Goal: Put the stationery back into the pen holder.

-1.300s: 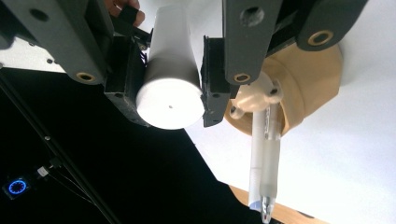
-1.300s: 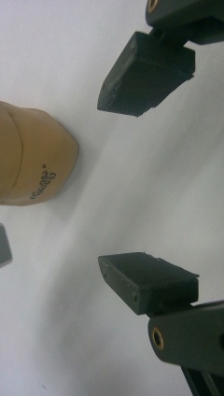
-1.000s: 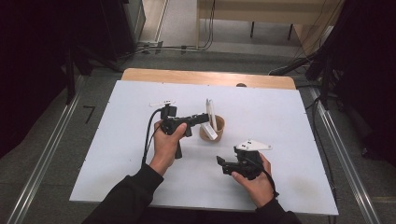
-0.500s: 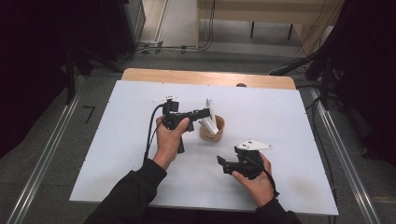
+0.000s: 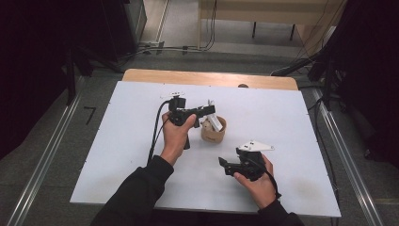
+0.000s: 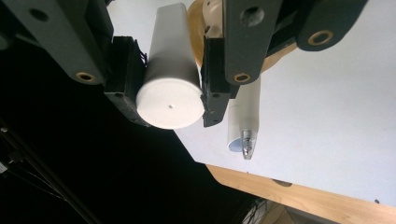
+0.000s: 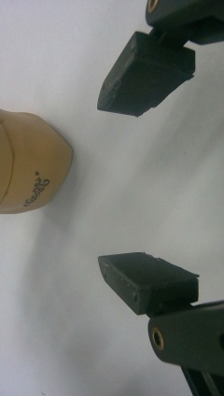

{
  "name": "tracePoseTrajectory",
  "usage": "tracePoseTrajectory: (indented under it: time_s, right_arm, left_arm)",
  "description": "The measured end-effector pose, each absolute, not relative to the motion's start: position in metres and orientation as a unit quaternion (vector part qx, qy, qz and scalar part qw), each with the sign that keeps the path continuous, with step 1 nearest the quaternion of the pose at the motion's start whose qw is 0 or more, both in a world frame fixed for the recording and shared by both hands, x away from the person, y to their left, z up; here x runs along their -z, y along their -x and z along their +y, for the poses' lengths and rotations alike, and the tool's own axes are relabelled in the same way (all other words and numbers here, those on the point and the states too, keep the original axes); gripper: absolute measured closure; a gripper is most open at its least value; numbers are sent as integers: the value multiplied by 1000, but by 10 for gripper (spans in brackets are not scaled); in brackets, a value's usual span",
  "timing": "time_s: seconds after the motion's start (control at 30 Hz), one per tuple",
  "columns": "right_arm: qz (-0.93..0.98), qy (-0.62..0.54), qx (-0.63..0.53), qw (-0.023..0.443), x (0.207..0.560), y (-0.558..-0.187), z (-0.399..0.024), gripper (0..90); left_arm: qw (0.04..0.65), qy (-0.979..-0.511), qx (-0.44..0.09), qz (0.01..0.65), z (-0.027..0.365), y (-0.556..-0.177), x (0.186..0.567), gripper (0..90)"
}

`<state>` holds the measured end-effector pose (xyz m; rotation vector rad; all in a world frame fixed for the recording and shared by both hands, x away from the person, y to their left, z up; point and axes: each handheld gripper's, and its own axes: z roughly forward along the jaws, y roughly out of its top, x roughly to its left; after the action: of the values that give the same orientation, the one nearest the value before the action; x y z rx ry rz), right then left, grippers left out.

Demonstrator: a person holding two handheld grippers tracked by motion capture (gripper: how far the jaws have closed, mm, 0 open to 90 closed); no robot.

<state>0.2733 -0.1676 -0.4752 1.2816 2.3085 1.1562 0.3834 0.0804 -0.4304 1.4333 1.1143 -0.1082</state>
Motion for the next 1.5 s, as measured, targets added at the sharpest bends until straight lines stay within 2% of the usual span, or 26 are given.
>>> tracePoseTrajectory:
  time_s: [0.73,0.83,1.17,1.5]
  right_arm:
    - [796,-438,-397,128,476,-274,-168,203]
    - [796,-439,-397,128,476,-274,-168,203]
    - [795,-440,-397,128,476,-274,-168,203]
    - [793,-443,-397,132,476,-275,-171,201]
  left_arm:
    - [569,-663,-29,485,63,-391,433,643]
    - [569,-663,-33,486,62,-390,432,577]
    - [570,-667,-43,478,63,-382,425,441]
    - [575,-666,-47,473,73,-368,422,370]
